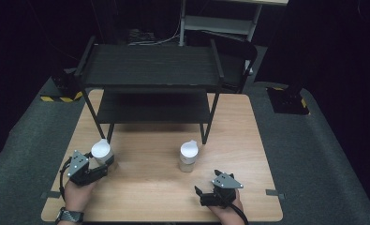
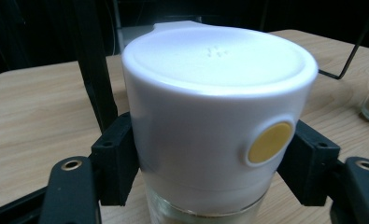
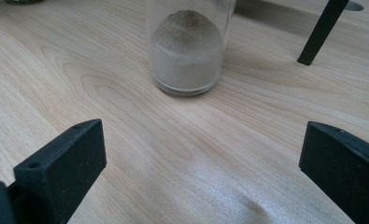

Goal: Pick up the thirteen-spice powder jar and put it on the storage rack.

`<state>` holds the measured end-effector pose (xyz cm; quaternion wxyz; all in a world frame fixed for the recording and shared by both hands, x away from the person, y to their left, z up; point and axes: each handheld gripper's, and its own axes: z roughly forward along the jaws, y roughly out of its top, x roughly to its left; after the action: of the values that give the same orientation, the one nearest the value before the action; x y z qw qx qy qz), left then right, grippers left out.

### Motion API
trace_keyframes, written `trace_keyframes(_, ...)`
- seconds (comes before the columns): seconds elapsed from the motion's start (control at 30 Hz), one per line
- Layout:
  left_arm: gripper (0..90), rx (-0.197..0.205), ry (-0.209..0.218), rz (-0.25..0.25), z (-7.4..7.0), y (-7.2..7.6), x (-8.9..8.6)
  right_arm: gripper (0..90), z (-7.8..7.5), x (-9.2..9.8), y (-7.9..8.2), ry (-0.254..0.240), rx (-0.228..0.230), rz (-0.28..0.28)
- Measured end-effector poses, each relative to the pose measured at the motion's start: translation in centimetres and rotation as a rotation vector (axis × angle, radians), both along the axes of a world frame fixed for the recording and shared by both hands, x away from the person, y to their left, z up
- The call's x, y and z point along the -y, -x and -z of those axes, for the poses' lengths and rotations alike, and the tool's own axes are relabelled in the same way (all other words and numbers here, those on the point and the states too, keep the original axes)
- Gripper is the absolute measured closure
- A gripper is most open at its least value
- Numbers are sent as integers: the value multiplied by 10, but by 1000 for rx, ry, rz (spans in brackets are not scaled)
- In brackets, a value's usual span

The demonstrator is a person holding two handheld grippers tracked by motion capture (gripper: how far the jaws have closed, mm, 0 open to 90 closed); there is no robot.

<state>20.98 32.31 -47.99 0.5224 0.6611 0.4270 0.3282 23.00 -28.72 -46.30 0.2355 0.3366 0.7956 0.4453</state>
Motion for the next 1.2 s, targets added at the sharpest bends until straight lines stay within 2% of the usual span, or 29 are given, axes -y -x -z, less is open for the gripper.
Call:
trace_keyframes(0.13,303,24,5,11,-7,3,1,1,0,0,0,0,-1,3)
trace_keyframes(0.23,304,28,14,28,-12,4,0,2,0,-1,0,1,-1,4)
trace_keyframes(0.37,303,47,-2,41,-19,7,3,2,0,0,0,-2,0,4)
trace_keyframes(0.47,304,69,2,54,-28,10,5,2,0,0,0,-1,0,4)
trace_keyframes(0.73,303,92,4,74,-45,14,7,2,0,-1,0,0,-2,6)
trace_keyframes(1.07,303,103,9,89,-57,16,11,2,-1,-2,0,5,-4,10)
trace_keyframes(1.2,303,103,25,97,-62,16,10,2,0,-1,0,1,-4,10)
